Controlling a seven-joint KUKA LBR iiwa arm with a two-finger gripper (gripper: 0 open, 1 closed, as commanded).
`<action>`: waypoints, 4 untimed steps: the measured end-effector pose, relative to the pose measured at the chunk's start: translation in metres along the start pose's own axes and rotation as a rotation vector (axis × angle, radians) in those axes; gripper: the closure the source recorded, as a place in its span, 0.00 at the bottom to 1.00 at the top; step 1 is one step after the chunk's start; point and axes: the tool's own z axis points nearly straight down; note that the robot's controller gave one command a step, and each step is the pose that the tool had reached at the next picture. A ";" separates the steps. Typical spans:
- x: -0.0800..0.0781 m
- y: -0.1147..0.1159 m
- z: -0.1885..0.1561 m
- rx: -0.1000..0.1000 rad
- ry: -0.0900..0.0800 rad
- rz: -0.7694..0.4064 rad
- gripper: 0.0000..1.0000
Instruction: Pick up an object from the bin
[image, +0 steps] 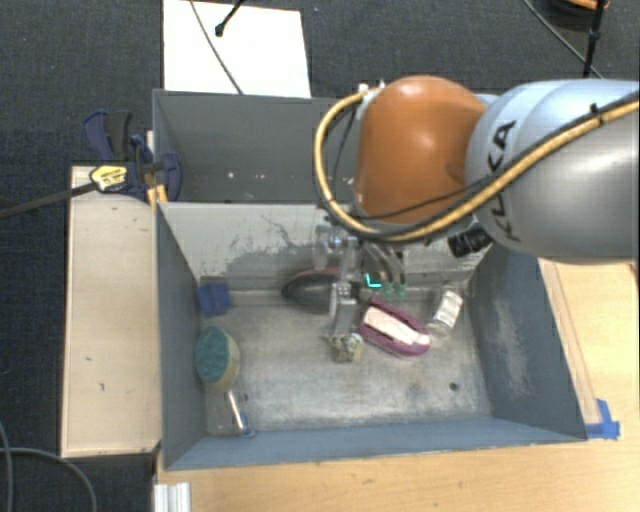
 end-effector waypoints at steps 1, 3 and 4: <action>0.004 -0.044 0.136 -0.004 -0.015 0.287 0.00; -0.002 -0.023 0.116 -0.003 -0.007 0.666 0.00; -0.002 -0.059 0.162 0.000 -0.003 0.821 0.00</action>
Offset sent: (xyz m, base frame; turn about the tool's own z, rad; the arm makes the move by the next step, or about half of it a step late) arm -0.0086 -0.0501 -0.1610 0.3035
